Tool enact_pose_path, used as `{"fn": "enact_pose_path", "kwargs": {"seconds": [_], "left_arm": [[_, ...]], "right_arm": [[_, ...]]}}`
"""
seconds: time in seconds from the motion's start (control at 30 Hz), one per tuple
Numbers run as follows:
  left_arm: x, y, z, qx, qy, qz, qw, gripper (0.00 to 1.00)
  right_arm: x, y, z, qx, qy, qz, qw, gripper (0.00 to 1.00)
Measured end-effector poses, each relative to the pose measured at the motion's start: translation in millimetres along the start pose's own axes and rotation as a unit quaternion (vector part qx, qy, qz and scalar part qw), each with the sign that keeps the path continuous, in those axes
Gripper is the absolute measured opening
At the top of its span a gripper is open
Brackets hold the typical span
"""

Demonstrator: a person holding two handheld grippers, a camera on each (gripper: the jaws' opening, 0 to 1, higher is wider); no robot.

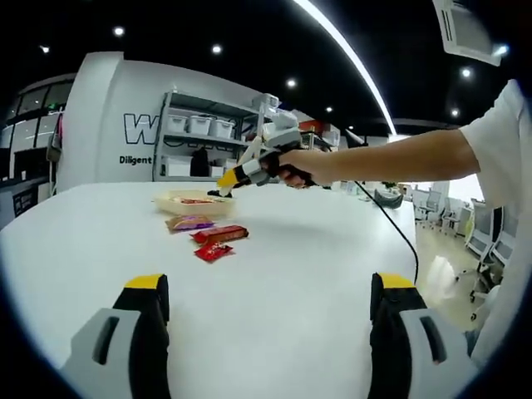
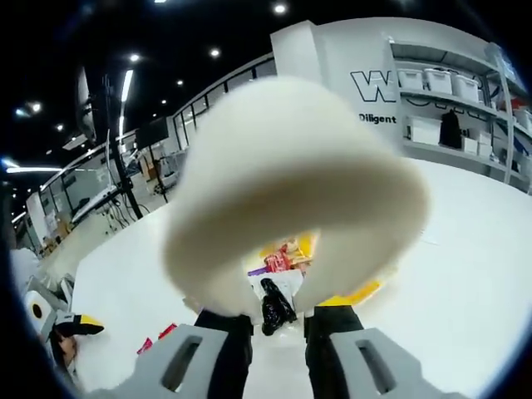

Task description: Place the target food into the container with the food tongs after gripping and lifting it, then release it inside without dropping or visibly crushing the food.

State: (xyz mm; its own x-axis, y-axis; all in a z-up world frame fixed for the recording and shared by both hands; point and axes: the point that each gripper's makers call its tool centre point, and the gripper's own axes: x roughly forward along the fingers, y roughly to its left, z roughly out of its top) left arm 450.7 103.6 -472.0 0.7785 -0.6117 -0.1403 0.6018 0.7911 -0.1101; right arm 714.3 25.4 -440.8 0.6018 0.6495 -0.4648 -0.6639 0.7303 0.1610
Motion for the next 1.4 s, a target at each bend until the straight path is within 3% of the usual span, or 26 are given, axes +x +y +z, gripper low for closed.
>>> {"fn": "enact_pose_path", "kwargs": {"seconds": [0.17, 0.4, 0.83, 1.1, 1.33, 1.4], "left_arm": [[0.2, 0.2, -0.4, 0.001, 0.000, 0.001, 1.0000, 0.99], [0.4, 0.1, -2.2, 0.004, 0.004, 0.000, 1.0000, 0.99], [0.1, -0.9, -3.3, 0.003, 0.004, -0.001, 1.0000, 0.99], [-0.2, -0.8, -3.3, -0.001, 0.004, -0.002, 1.0000, 0.99], [-0.4, 0.5, -3.1, -0.003, 0.003, 0.001, 1.0000, 0.99], [-0.7, 1.0, -2.3, -0.006, 0.001, 0.001, 1.0000, 0.99]], "right_arm": [[12.5, -5.0, -2.0, -0.006, 0.001, -0.002, 1.0000, 0.17], [23.8, -15.3, 1.7, 0.030, -0.007, -0.017, 0.9994, 0.17], [39.4, -26.5, 0.3, 0.013, -0.016, -0.034, 0.9992, 0.18], [36.7, -24.1, 2.7, 0.012, -0.027, -0.030, 0.9991, 0.21], [23.0, -20.2, 17.2, 0.005, -0.048, -0.031, 0.9983, 0.21], [20.6, -20.2, 15.8, 0.022, -0.043, -0.032, 0.9983, 0.21]]}}
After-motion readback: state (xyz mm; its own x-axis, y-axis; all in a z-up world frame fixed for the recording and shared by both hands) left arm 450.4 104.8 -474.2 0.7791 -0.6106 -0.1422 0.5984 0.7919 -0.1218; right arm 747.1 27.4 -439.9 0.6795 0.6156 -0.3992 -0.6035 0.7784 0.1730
